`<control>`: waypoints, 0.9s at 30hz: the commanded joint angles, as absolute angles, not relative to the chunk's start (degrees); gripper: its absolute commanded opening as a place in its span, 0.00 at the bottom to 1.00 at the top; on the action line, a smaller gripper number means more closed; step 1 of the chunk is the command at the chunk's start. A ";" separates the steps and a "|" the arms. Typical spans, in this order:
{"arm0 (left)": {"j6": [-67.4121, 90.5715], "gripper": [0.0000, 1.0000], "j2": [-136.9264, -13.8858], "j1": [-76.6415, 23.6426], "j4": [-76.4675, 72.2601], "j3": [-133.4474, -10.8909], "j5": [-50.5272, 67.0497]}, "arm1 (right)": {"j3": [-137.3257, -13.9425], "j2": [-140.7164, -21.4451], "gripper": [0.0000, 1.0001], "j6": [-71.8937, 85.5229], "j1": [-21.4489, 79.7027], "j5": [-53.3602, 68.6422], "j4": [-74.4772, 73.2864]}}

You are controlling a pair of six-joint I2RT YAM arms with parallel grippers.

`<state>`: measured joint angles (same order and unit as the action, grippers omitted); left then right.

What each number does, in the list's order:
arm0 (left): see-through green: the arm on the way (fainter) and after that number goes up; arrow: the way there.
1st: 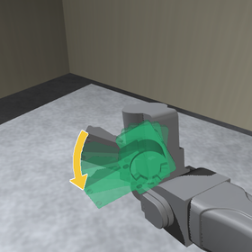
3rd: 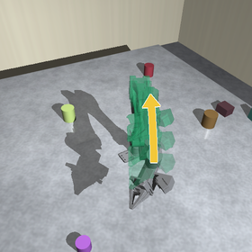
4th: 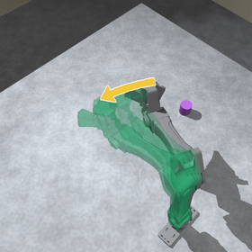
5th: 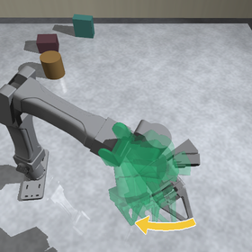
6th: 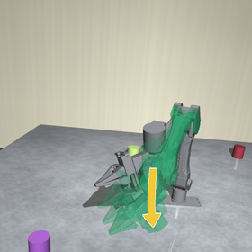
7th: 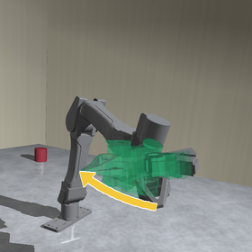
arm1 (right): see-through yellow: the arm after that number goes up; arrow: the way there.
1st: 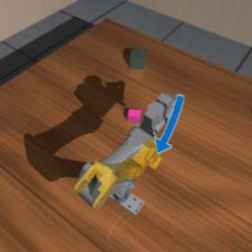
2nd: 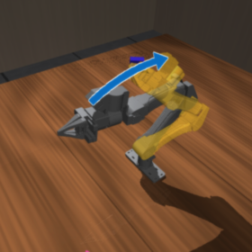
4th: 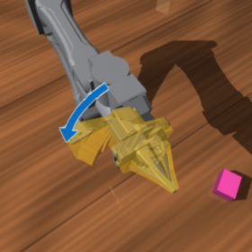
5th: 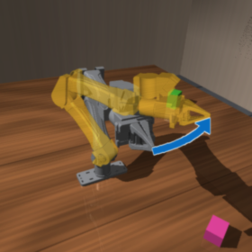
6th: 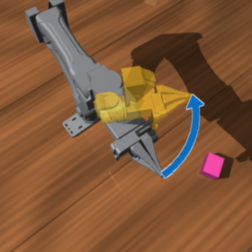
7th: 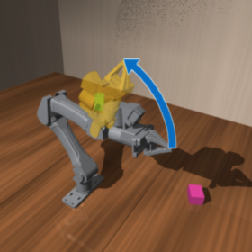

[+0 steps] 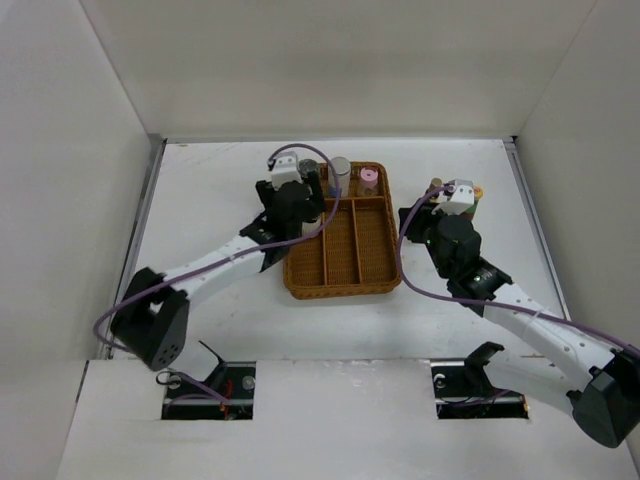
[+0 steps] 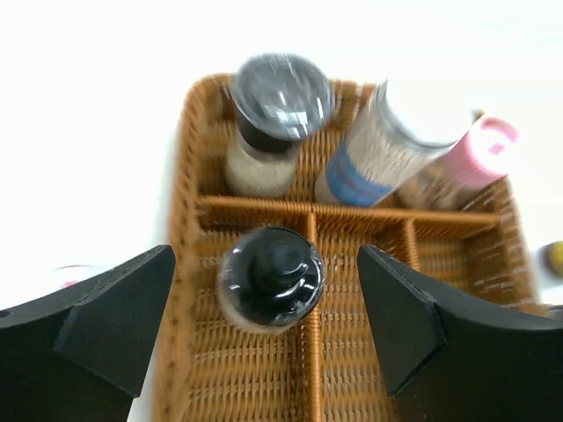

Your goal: Organize the condiment bottles

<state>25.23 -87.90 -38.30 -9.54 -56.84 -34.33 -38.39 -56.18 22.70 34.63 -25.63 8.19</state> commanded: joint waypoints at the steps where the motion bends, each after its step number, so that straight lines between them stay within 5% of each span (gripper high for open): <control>1: 25.22 0.84 -77.54 -36.61 -8.72 -54.24 -37.08 | -37.97 -55.90 0.53 23.20 35.46 -25.14 11.78; 12: 30.24 0.81 -79.53 -25.79 4.83 -53.26 -31.47 | -38.23 -57.13 0.60 22.94 36.16 -25.05 12.13; 22: 30.23 0.80 -89.12 -26.32 3.17 -54.58 -32.52 | -38.41 -58.36 0.81 22.50 37.39 -24.79 12.48; 27: 30.23 0.60 -89.91 -26.59 2.55 -53.53 -33.40 | -38.41 -58.36 0.81 22.50 37.40 -24.79 12.48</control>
<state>29.91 -90.32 -26.39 4.49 -53.36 -32.10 -38.39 -58.50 22.68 36.84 -25.15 8.58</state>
